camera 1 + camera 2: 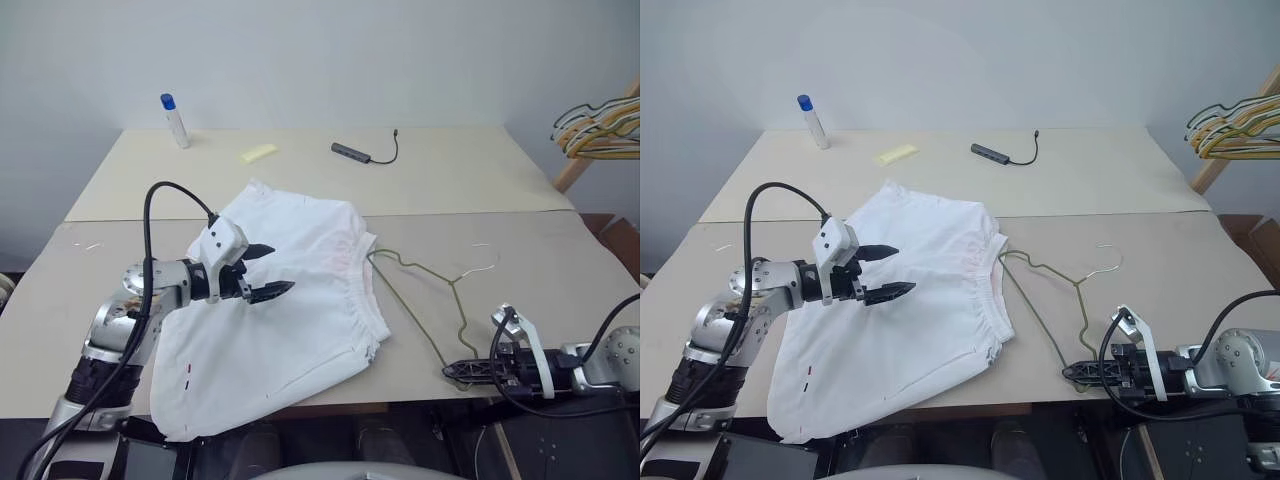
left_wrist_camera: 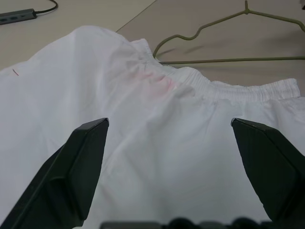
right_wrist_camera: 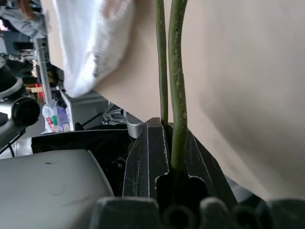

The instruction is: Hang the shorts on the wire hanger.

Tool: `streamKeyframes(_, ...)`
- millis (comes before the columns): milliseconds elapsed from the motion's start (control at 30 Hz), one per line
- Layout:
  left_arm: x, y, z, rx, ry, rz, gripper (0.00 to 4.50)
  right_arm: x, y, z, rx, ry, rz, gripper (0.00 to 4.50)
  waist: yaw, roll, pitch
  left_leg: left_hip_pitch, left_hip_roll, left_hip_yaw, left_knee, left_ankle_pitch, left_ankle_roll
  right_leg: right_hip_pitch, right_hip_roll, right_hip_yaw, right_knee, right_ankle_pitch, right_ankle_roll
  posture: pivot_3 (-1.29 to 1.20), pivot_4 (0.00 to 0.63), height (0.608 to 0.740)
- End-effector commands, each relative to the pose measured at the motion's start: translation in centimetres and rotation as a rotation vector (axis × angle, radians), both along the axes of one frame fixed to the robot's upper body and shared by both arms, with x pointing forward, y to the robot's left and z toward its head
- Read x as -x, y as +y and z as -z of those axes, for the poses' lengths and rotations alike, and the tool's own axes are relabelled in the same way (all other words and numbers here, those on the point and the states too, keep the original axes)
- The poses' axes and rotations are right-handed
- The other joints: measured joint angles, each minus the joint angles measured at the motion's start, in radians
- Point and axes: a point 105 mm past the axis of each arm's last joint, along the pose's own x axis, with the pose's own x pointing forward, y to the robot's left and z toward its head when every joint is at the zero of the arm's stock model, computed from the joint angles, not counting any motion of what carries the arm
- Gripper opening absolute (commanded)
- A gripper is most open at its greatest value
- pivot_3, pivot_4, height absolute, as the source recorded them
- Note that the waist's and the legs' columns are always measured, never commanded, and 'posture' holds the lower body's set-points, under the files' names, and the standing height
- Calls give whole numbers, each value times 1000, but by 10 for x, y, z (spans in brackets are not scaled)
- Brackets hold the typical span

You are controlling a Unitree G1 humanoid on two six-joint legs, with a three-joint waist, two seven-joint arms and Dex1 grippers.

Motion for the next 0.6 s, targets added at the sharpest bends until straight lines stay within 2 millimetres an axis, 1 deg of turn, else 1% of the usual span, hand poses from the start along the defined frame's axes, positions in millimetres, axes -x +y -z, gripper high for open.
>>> streamKeyframes(33, -2, -3, -10, -1, -56, 7, 4465, -11, 12, -13, -73, -17, -37, 0, 0, 0, 0, 0, 0, 0, 0, 0, 0, 0, 0, 0, 0, 0, 0, -11, 0, 740)
streamKeyframes(133, 0, -4, -10, 3, -58, 6, 4465, -18, 17, -9, -49, -9, -71, 0, 3, 0, 0, 0, 0, 0, 0, 0, 0, 0, 0, 0, 0, 0, 0, 6, 0, 740)
streamKeyframes(367, 2, 1, -8, -4, -62, -26, 4465, -29, 15, -4, -3, -14, -135, 0, 16, 0, 0, -1, 0, 0, 0, 0, 0, 0, -1, -1, 0, 0, 0, 41, 0, 740)
streamKeyframes(533, 3, -3, -8, 8, -65, -24, 4465, -53, 11, -4, 41, -53, -147, 0, 19, 0, 0, 0, 0, 0, 1, 0, 0, 0, 0, 0, 1, 1, -1, 44, 0, 740)
streamKeyframes(600, 2, -6, -8, 12, -68, -23, 4465, -62, 12, 0, 67, -69, -157, 0, 23, 0, 0, 0, 0, 0, 1, 0, 0, 0, 0, 0, 0, 1, -1, 46, 0, 740)
